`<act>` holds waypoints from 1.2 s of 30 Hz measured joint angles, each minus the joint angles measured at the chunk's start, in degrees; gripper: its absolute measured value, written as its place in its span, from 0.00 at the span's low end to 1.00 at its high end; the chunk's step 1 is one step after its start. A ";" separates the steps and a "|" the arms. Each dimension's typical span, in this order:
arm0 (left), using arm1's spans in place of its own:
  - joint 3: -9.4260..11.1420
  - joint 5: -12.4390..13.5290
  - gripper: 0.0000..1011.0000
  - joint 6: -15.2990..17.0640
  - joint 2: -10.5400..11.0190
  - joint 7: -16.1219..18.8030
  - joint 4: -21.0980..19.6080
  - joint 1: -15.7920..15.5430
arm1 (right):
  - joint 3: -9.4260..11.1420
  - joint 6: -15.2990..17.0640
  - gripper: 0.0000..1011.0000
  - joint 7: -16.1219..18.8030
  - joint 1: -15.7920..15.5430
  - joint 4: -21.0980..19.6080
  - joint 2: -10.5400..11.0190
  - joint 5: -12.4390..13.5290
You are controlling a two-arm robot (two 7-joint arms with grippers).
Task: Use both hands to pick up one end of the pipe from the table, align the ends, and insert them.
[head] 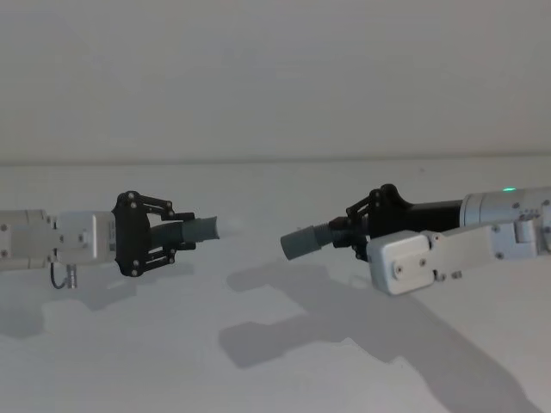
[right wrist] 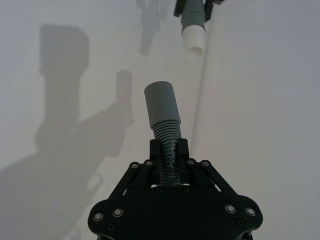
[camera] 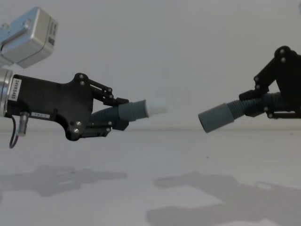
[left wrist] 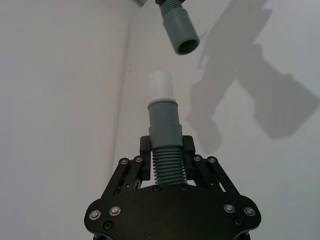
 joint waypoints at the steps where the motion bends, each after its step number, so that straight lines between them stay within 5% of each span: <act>1: 0.00 0.00 0.33 0.00 0.00 0.00 0.00 0.00 | 0.05 0.22 0.17 -0.08 0.00 0.06 -0.12 -0.07; 36: 0.00 0.00 0.33 0.00 0.00 0.00 0.00 0.00 | 1.25 8.35 0.17 -1.05 -0.44 -0.38 -5.08 0.98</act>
